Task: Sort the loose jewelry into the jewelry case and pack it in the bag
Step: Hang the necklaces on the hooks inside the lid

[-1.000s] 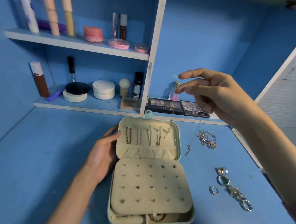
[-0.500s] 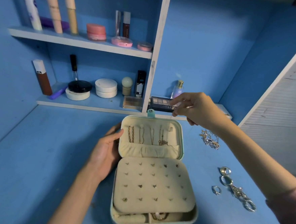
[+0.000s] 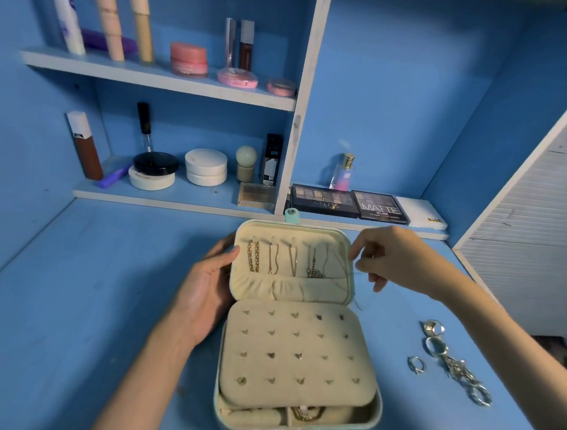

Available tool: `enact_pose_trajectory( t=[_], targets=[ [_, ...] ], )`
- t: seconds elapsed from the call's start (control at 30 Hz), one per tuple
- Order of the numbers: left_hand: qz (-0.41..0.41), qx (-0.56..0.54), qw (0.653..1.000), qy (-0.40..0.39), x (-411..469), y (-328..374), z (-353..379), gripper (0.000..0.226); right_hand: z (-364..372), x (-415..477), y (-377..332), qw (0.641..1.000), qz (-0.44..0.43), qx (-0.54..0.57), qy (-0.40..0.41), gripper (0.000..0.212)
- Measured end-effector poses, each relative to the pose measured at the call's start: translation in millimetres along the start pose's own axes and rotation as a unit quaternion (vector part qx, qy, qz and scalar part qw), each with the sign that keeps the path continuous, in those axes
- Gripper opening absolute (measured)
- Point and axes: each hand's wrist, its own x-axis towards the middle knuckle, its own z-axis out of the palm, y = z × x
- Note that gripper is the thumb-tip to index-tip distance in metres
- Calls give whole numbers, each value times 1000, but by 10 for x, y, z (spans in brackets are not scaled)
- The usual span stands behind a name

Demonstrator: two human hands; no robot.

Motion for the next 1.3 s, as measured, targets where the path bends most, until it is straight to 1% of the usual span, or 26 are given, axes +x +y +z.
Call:
enact_pose_trajectory(
  t=[0.07,0.13,0.23,0.27,0.33,0.4,0.43,0.47,0.53,0.63,0.77,0.87,0.93,1.0,1.1,1.3],
  targets=[
    [-1,5,1000,-3,-1,-1,-1,49,72,-37,109,998,25,51,-3,20],
    [-4,11,1000,-2,-2,-1,-6,48,129,-63,185,997,35,71,15,22],
    [-6,16,1000,1,-2,2,-10,49,187,-78,274,999,29,30,31,28],
    [-5,19,1000,0,-4,2,-10,49,192,-84,292,1000,26,-3,16,29],
    [-4,23,1000,-3,-5,1,-9,48,198,-113,287,997,17,-59,-49,30],
    [-4,21,1000,0,0,-4,-9,49,236,-134,273,991,0,-88,-104,30],
    [-4,18,1000,2,3,-4,-10,50,275,-137,276,989,-11,-97,-111,30],
    [-4,16,1000,4,5,-4,-9,50,324,-133,290,990,-19,-99,-99,26],
    [-4,17,1000,4,5,-2,-10,51,419,-114,323,995,-23,-87,-53,8],
    [-2,19,1000,-1,1,-4,-15,51,464,-103,353,998,-15,-62,-15,6],
    [-3,20,1000,-3,2,-4,-16,51,426,-114,374,998,-11,-60,1,22],
    [-5,15,1000,-4,4,-6,-17,52,387,-130,379,997,-16,-68,18,25],
    [-4,15,1000,-6,4,-5,-19,52,351,-159,349,997,-21,-68,1,23],
    [-3,15,1000,-5,3,-5,-14,51,312,-196,313,995,-28,-92,-41,21],
    [-2,9,1000,-2,3,-5,-9,47,283,-227,298,991,-10,-104,-86,32],
    [-2,11,1000,5,-8,1,-2,41,298,-236,256,992,14,-81,-91,30]
  ],
)
